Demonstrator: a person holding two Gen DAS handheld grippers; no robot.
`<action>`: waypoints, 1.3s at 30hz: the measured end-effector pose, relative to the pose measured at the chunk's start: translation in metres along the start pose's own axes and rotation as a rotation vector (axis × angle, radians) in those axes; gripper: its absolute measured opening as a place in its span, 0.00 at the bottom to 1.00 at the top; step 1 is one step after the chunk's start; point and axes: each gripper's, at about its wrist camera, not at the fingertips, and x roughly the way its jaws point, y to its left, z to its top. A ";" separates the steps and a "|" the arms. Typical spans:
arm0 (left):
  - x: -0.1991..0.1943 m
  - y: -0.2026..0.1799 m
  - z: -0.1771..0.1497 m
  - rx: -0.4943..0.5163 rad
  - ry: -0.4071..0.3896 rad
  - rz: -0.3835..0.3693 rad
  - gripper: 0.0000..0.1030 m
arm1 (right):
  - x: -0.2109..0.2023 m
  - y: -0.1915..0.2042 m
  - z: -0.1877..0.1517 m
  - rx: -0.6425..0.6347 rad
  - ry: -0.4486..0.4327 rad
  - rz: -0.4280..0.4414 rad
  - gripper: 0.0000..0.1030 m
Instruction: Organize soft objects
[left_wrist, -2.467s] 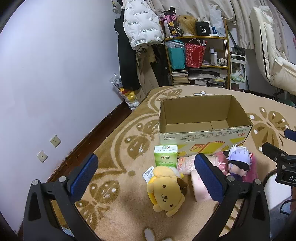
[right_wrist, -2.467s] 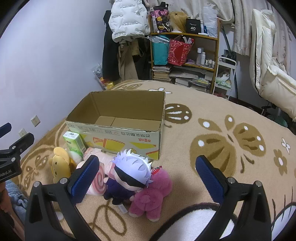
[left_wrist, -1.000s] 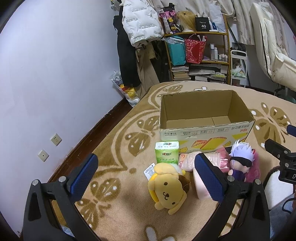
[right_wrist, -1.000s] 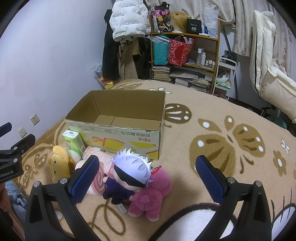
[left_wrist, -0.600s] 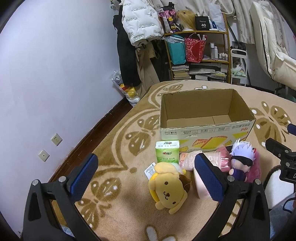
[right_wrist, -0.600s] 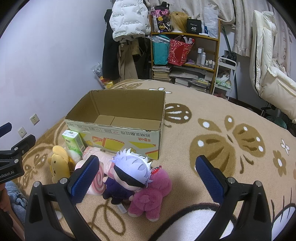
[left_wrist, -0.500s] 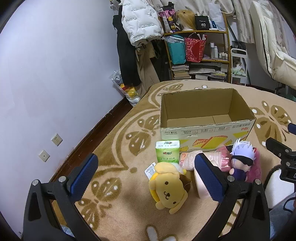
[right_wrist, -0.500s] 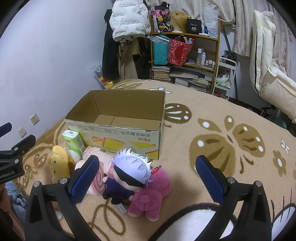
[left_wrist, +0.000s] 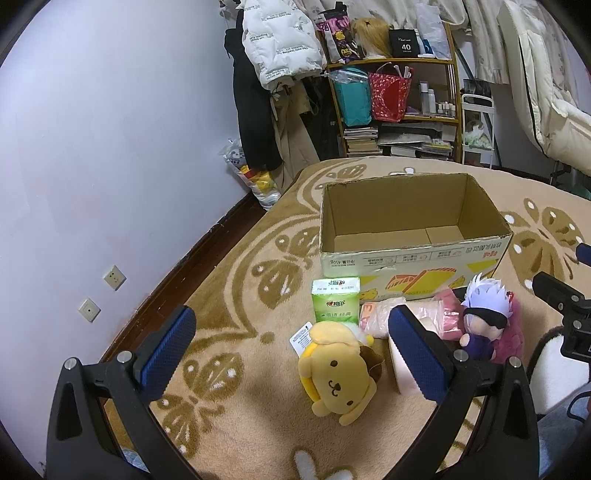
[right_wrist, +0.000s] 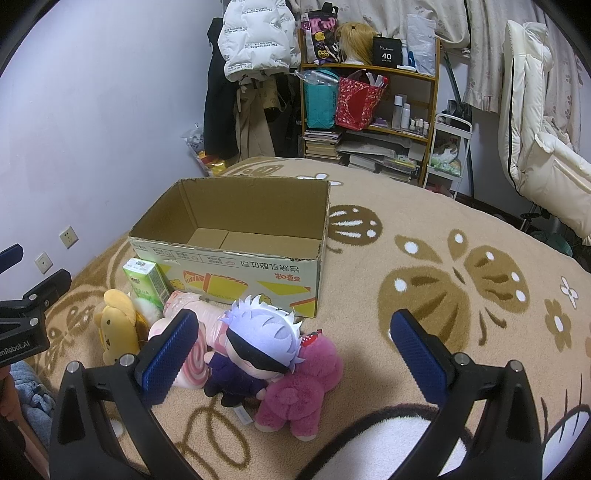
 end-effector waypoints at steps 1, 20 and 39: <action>0.000 0.000 0.000 0.000 0.000 0.001 1.00 | 0.000 0.000 0.000 0.000 -0.001 0.000 1.00; 0.025 0.015 0.001 -0.081 0.082 -0.004 1.00 | 0.017 -0.001 -0.002 0.032 0.039 0.054 1.00; 0.091 0.006 -0.007 -0.110 0.261 -0.037 1.00 | 0.087 0.005 -0.005 0.075 0.243 0.166 0.90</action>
